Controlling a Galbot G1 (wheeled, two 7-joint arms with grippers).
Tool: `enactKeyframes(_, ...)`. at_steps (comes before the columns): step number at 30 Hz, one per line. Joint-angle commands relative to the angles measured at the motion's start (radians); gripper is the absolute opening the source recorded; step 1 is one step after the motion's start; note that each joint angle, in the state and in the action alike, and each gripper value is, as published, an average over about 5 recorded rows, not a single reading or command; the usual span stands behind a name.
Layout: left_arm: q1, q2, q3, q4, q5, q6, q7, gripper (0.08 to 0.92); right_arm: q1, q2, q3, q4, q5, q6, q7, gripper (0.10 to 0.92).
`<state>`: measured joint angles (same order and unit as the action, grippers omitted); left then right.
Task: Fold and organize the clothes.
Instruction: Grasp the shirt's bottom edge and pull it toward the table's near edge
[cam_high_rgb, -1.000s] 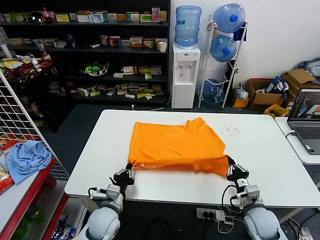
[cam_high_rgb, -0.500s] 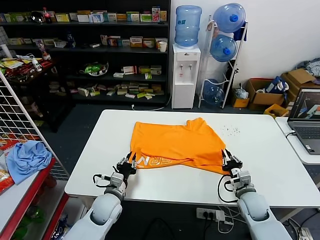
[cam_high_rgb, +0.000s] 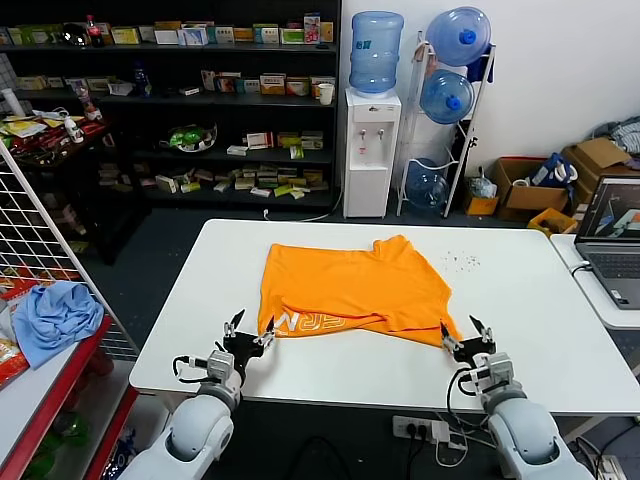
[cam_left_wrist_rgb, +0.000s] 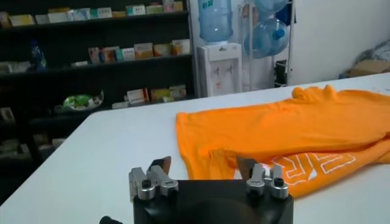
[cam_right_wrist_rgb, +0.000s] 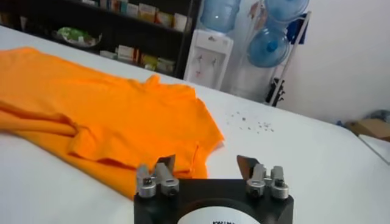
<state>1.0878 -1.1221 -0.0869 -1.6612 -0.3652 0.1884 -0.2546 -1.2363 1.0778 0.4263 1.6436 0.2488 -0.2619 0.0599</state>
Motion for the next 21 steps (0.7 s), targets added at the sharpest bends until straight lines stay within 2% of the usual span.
enactKeyframes(1, 0.015, 0.010, -0.001, 0.002, -0.119, 0.044, -0.005, 0.773, -0.087, -0.015, 0.023, 0.065, 0.010, -0.085, 0.011, 0.794)
enactKeyframes(5, -0.014, -0.001, 0.007, 0.031, -0.140, 0.052, -0.004, 0.819, -0.075, -0.007, 0.020, 0.042, 0.010, -0.087, 0.021, 0.821)
enactKeyframes(11, -0.062, -0.025, 0.023, 0.079, -0.140, 0.056, 0.002, 0.823, -0.045, 0.004, 0.007, 0.003, 0.015, -0.084, 0.018, 0.812)
enactKeyframes(16, -0.093, -0.035, 0.032, 0.127, -0.126, 0.058, 0.019, 0.801, -0.020, 0.021, -0.006, -0.031, 0.016, -0.082, 0.012, 0.713)
enactKeyframes(21, -0.093, -0.023, 0.038, 0.136, -0.110, 0.070, 0.046, 0.672, -0.007, 0.026, -0.010, -0.049, 0.018, -0.076, 0.005, 0.566)
